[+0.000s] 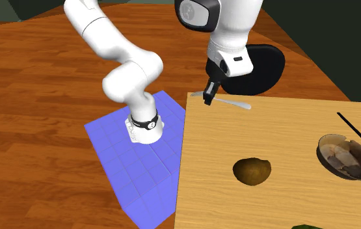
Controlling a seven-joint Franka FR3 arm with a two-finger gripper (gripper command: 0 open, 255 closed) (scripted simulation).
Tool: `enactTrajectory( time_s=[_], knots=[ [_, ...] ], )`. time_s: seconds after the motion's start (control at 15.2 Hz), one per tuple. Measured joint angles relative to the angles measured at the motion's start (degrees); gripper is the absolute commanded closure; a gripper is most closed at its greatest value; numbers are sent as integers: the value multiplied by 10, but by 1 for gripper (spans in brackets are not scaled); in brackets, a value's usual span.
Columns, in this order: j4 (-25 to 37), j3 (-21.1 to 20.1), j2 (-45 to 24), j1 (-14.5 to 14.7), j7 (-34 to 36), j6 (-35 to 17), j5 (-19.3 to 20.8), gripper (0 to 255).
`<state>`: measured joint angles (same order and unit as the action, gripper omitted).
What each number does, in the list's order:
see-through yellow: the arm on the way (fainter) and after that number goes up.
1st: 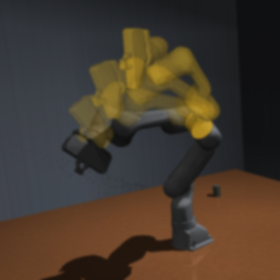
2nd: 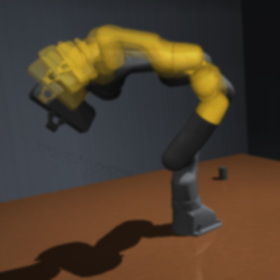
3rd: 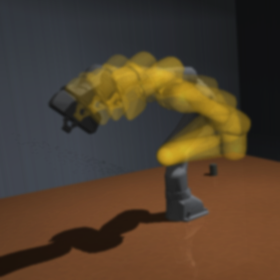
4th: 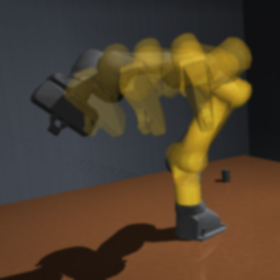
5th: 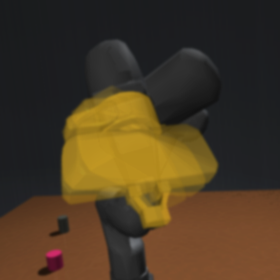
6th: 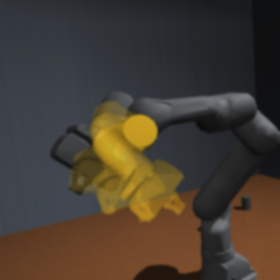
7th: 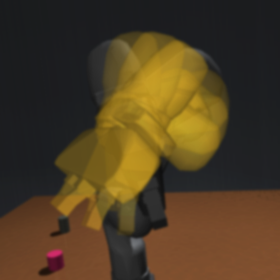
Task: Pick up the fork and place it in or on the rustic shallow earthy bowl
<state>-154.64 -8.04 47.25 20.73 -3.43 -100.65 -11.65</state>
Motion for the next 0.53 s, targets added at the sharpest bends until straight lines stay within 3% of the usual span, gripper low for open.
enactTrajectory(
  time_s=[0.2,0.53],
  knots=[
    [19,3,4,-1,2,23,3,255],
    [86,-8,-102,-8,6,-17,4,255]
  ],
)
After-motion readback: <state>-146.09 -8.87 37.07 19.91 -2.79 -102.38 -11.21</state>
